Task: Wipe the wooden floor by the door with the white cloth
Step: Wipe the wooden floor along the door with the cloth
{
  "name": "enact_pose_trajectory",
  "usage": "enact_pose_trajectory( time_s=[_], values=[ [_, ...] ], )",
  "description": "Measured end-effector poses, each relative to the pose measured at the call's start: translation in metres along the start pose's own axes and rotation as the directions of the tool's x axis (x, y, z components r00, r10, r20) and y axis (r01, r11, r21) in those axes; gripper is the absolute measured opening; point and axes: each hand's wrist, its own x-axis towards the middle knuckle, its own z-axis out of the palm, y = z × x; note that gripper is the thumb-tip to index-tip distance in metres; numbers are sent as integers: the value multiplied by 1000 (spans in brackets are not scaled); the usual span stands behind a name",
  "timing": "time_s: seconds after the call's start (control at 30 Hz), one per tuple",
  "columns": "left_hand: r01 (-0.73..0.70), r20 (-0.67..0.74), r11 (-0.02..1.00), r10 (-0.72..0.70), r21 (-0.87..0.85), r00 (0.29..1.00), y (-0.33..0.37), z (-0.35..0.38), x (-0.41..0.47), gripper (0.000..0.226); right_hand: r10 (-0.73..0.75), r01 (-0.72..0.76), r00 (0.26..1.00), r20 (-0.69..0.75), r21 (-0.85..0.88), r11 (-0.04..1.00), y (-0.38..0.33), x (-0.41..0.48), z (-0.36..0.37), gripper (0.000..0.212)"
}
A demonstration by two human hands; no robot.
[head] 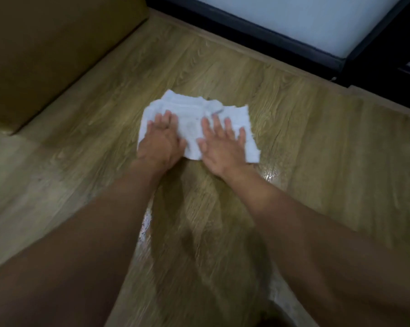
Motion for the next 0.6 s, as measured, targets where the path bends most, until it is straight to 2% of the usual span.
enact_pose_trajectory(
  time_s=[0.1, 0.2, 0.27, 0.33, 0.4, 0.47, 0.53, 0.6],
  values=[
    [11, 16, 998, -12, 56, 1000, -3, -1, -13, 65, -144, 142, 989, -16, -59, 988, -21, -23, 11, 54],
    [-100, -104, 995, 99, -3, 990, 6, 21, -50, 65, -269, 266, 963, -18, -107, 958, 7, -50, 13, 60],
    [-209, -99, 978, 206, -16, 974, 8, 31, -65, 68, -254, 253, 967, -4, -86, 964, 26, -52, 9, 62],
    [-232, -94, 973, 232, 14, 968, 2, 30, -62, 69, -164, 161, 985, -46, -65, 985, 23, -36, 6, 58],
    [-150, -70, 987, 154, 61, 985, -16, 18, -47, 66, -43, 43, 998, -46, -6, 999, -6, -10, 5, 53],
    [5, -46, 997, -1, 76, 999, -40, 2, -25, 62, 5, -4, 1000, -10, 22, 1000, -45, 10, 6, 55],
    [111, -13, 993, -111, 31, 994, -62, -12, -16, 62, -100, 100, 995, 27, 20, 995, -76, 12, 8, 56],
    [110, -31, 994, -109, 12, 994, -68, -11, -25, 62, -254, 254, 967, 18, -12, 967, -82, -5, 14, 54]
  ],
)
